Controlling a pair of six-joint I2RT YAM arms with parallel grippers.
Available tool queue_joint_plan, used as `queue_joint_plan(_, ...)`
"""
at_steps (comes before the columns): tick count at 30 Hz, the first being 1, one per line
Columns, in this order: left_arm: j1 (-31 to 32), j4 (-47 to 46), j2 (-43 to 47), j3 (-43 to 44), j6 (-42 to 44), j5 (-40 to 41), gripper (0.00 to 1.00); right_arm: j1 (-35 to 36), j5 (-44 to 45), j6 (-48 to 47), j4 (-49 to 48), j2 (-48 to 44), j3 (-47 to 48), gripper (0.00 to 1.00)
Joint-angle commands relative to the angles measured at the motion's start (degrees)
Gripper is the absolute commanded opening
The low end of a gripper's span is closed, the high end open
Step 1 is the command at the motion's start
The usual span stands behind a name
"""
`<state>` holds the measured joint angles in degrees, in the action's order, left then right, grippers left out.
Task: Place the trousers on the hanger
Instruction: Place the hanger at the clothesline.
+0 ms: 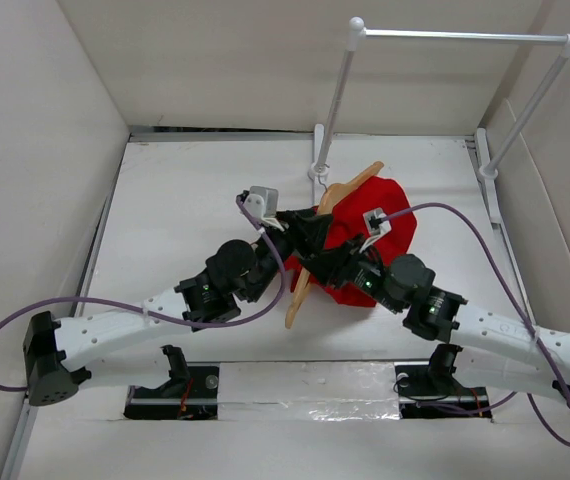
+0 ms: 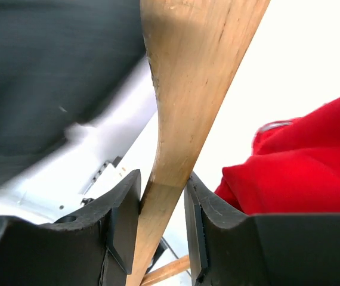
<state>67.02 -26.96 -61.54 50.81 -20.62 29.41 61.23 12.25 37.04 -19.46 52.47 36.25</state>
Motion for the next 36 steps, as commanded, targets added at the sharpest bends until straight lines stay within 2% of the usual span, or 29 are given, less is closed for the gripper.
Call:
queue_joint_plan(1, 0.8, -8.4, 4.1, 3.9, -1.4, -2.5, 0.45, -2.8, -0.6, -1.0, -5.0, -3.0, 1.1, 0.00)
queue_joint_plan(10, 0.8, -7.2, 4.7, 5.1, -0.1, -4.2, 0.67, -13.2, -14.3, 4.4, -13.8, -2.5, 2.2, 0.00)
queue_joint_plan(15, 0.8, -6.6, 7.9, 4.0, 1.5, -2.0, 0.69, -20.7, -19.7, 5.0, -13.0, -4.3, 5.3, 0.00)
queue_joint_plan(18, 0.8, -7.4, 10.5, 1.2, 2.2, 0.4, 0.61, -28.5, -26.1, 5.8, -11.9, -4.7, 7.8, 0.00)
queue_joint_plan(24, 0.8, -6.5, 14.8, -5.7, 2.6, 6.6, 0.55, -45.0, -39.0, 7.3, -9.9, -1.7, 16.6, 0.00)
queue_joint_plan(30, 0.3, -5.0, 16.8, -11.2, 3.1, 10.7, 0.48, -53.9, -48.8, 9.4, -10.2, 7.9, 26.6, 0.00)
queue_joint_plan(31, 0.3, -5.5, 17.0, -12.6, 3.3, 10.8, 0.44, -55.6, -49.9, 9.4, -10.2, 9.3, 28.1, 0.00)
queue_joint_plan(34, -0.9, -4.9, 17.2, -13.7, 3.9, 10.3, 0.36, -57.0, -51.9, 8.8, -8.3, 14.5, 33.4, 0.00)
queue_joint_plan(36, -2.2, -5.0, 17.6, -14.4, 3.8, 10.0, 0.35, -57.6, -53.0, 8.3, -7.2, 17.4, 35.5, 0.00)
